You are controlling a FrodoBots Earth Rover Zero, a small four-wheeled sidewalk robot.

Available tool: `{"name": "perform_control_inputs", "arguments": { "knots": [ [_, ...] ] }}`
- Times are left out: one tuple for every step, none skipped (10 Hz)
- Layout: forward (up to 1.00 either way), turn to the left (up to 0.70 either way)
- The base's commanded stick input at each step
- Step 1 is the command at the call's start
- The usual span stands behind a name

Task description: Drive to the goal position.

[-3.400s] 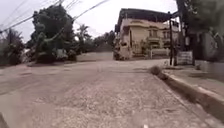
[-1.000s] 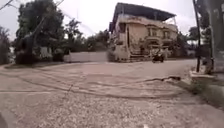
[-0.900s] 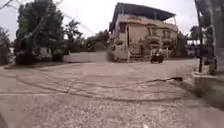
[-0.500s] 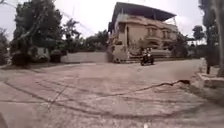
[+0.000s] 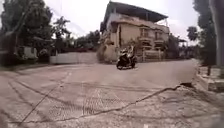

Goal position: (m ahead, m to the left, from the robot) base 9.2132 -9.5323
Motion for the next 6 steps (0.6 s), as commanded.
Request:
{"name": "perform_control_inputs", "arguments": {
  "knots": [
    [1.00, 0.02],
    [1.00, 0.02],
    [1.00, 0.02],
    [1.00, 0.02],
    [1.00, 0.02],
    [1.00, 0.02]
  ]
}}
